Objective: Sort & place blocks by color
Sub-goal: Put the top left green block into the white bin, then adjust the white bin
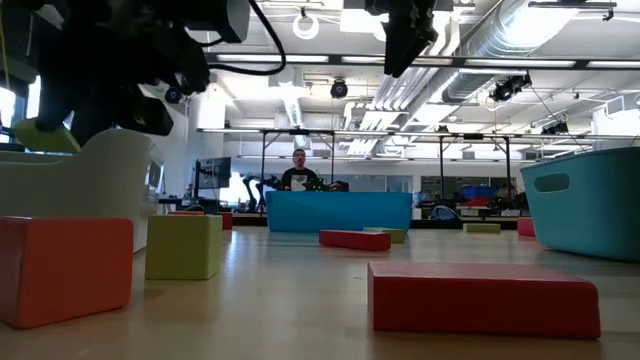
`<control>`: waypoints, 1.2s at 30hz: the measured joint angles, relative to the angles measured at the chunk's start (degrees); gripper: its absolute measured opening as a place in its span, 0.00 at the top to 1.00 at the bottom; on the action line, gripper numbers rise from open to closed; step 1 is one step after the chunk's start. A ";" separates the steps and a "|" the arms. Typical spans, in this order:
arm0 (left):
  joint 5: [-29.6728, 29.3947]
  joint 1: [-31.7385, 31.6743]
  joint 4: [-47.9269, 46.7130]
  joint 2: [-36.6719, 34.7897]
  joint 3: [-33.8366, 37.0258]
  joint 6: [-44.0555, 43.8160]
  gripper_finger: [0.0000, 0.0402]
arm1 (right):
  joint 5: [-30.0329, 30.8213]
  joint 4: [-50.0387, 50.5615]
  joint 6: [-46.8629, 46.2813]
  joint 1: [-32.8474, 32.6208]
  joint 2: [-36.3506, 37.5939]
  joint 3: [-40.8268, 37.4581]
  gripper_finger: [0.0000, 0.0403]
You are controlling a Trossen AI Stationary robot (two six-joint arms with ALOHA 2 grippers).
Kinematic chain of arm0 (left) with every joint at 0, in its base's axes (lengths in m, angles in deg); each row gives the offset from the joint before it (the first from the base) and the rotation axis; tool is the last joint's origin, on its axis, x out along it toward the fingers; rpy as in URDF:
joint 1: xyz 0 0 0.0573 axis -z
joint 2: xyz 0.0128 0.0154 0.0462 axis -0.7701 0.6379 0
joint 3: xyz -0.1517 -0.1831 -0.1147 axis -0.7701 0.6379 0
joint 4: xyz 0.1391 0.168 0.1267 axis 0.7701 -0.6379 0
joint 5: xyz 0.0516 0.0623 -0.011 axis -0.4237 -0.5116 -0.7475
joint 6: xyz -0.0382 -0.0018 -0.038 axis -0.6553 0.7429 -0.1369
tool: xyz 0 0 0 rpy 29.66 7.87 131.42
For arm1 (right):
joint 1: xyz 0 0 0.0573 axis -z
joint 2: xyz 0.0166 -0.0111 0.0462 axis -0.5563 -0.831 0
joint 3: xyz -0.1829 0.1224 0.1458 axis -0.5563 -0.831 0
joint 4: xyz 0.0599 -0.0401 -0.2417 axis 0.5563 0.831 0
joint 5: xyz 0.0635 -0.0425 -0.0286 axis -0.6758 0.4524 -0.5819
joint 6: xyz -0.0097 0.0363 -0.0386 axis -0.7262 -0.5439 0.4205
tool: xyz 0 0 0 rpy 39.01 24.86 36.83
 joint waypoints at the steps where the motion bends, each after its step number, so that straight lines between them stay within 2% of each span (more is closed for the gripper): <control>1: -0.05 -0.06 0.03 -0.02 0.00 -0.17 0.71 | 0.00 -0.02 -0.02 0.00 0.00 0.00 0.54; 16: 0.18 0.03 -0.31 -0.15 0.00 -7.63 0.47 | 0.02 -0.21 0.39 0.01 0.00 0.00 0.54; 19: 2.65 0.20 -1.21 -0.15 0.00 -9.00 0.44 | 0.02 -0.21 0.42 0.02 0.00 0.00 0.54; 26: 3.54 2.81 -1.62 -0.15 0.51 -9.46 0.44 | 0.04 -0.22 0.42 0.01 0.00 0.00 0.54; 36: 2.63 3.97 -1.75 -0.15 6.76 -13.10 0.48 | 0.02 -0.20 0.17 0.00 0.00 0.00 0.54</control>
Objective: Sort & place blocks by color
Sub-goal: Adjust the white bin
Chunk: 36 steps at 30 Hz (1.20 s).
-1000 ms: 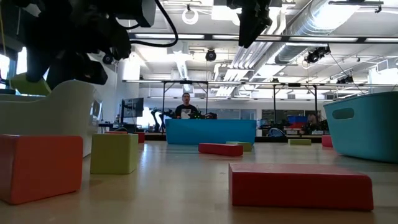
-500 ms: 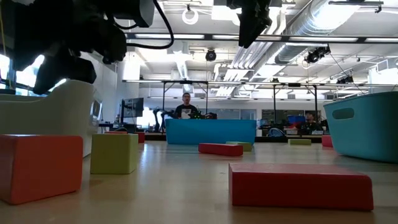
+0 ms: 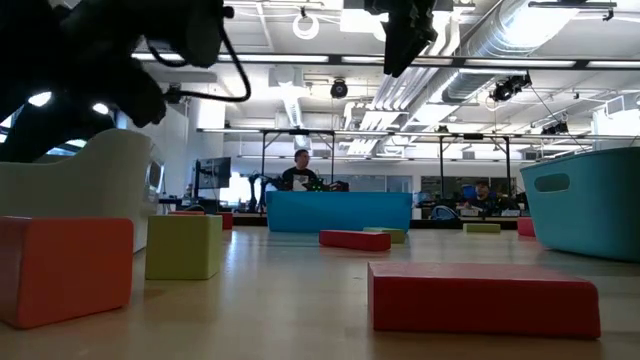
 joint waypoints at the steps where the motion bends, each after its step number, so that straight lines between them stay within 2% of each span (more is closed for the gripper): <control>1: -0.03 0.15 0.01 0.00 0.46 -0.10 0.48 | 0.00 0.01 -0.02 0.00 0.00 0.00 0.54; 7: -0.85 0.26 0.17 0.00 3.10 -0.23 0.49 | 0.00 -0.01 -0.17 0.00 0.00 0.00 0.54; 14: -9.05 -2.42 -0.05 0.00 3.29 -0.49 0.50 | 0.00 -0.67 -0.17 0.01 0.00 0.00 0.54; 24: -16.50 -8.41 -4.48 0.00 3.29 5.09 0.54 | -0.07 -1.17 -0.17 0.00 0.00 0.00 0.54; 36: -21.29 -13.19 -11.52 0.00 3.29 12.34 0.57 | -0.11 -1.26 -0.25 0.00 0.00 0.00 0.54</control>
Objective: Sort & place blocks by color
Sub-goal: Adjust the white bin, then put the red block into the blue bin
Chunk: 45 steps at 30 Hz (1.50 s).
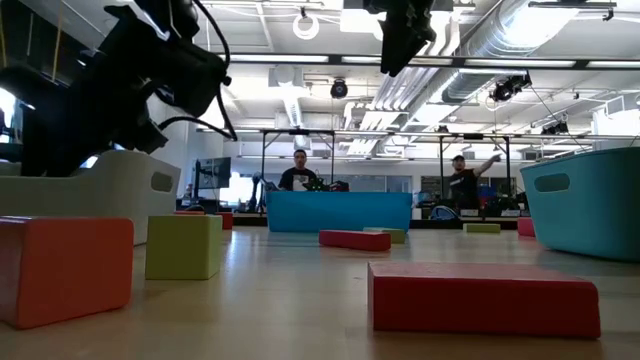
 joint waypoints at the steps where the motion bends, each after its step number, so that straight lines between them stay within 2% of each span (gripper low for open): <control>1: -0.07 -0.17 -0.29 0.00 0.00 0.35 0.57 | 0.00 0.00 -0.02 0.00 0.00 0.00 0.54; 8: -4.64 -1.06 -2.07 0.00 0.00 2.04 0.57 | -0.04 0.00 -0.11 0.01 0.00 0.00 0.54; 13: -5.14 -1.79 -2.09 0.00 0.00 1.65 0.57 | -0.09 -0.02 -0.13 0.00 0.00 0.00 0.54; 23: 1.49 -1.48 -2.69 -0.25 -0.85 1.02 0.57 | -0.19 -0.04 -1.71 0.00 0.00 0.00 0.54; 39: 1.11 -1.33 -3.58 -15.26 -8.22 -2.09 0.57 | -6.08 0.15 -11.65 -0.18 0.00 0.00 0.54; 42: -0.75 -1.30 -2.37 -18.17 -9.57 -3.81 0.57 | -6.20 0.28 -13.93 -0.54 0.00 0.00 0.54; 45: -4.27 -1.30 -0.13 -21.04 -10.29 -5.20 0.57 | -9.33 0.40 -18.12 -1.00 0.00 0.00 0.54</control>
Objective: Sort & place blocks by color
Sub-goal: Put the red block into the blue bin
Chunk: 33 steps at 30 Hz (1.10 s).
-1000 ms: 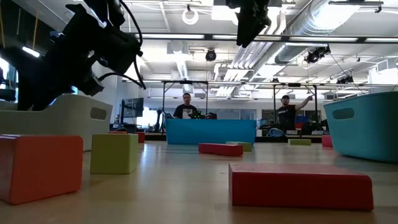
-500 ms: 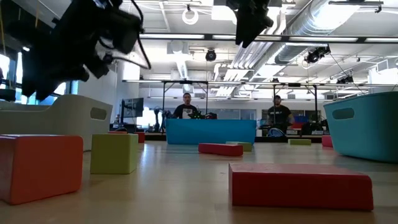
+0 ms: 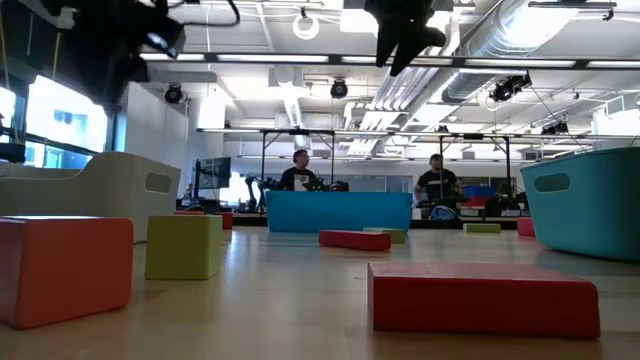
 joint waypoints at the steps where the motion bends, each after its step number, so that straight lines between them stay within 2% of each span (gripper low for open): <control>1: -1.22 -0.01 1.61 -0.83 -0.28 -0.44 0.57 | -0.69 -0.20 -1.76 -0.26 0.00 -0.16 0.54; 8: -8.40 -0.79 13.24 -6.26 -0.37 -0.57 0.57 | -0.68 -0.99 -12.00 -2.80 0.00 -4.13 0.54; 16: -8.63 -2.44 22.43 -8.27 -0.37 4.08 0.57 | 1.42 -3.01 -19.09 -6.59 0.00 -9.82 0.54; 22: -8.65 -4.37 23.10 -7.90 -0.37 4.24 0.57 | 4.89 -8.16 -19.38 -9.67 -0.58 -13.03 0.54; 26: -8.65 -6.13 23.28 -7.85 -0.34 4.24 0.57 | 8.72 -8.16 -19.31 -10.86 -1.66 -13.11 0.54; 33: -8.68 -10.70 24.74 -7.81 -0.33 4.24 0.49 | 13.26 -6.05 -16.19 -8.55 -2.19 -13.09 0.54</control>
